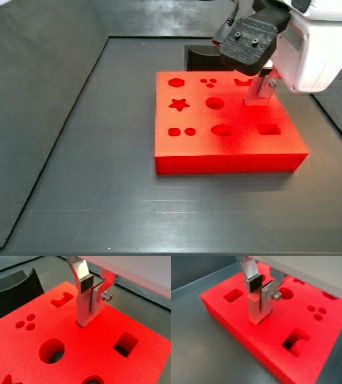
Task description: Insert the double-square object.
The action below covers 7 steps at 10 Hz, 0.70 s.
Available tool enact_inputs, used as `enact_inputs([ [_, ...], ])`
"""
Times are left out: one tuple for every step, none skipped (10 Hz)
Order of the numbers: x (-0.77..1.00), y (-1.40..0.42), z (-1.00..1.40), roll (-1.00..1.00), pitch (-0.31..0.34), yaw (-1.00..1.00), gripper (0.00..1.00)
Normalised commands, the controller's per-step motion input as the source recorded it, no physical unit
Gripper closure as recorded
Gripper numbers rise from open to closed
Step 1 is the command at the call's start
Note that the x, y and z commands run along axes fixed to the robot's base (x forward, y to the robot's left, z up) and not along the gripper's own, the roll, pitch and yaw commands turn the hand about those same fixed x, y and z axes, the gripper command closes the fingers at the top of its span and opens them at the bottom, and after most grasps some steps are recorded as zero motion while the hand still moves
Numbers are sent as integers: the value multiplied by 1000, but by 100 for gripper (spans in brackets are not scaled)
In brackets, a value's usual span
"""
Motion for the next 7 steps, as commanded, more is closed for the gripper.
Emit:
enact_inputs([
  [-57,0,-697,9,100,-183,100],
  [-129,0,-626,0,67,-189,100],
  [-309,0,-497,0,71,-271,100],
  [-429,0,-303,0,59,-269,100],
  [-309,0,-237,0,47,-271,100],
  [0,0,-23,0,23,-123,100],
  [0,0,0,0,0,0,100],
])
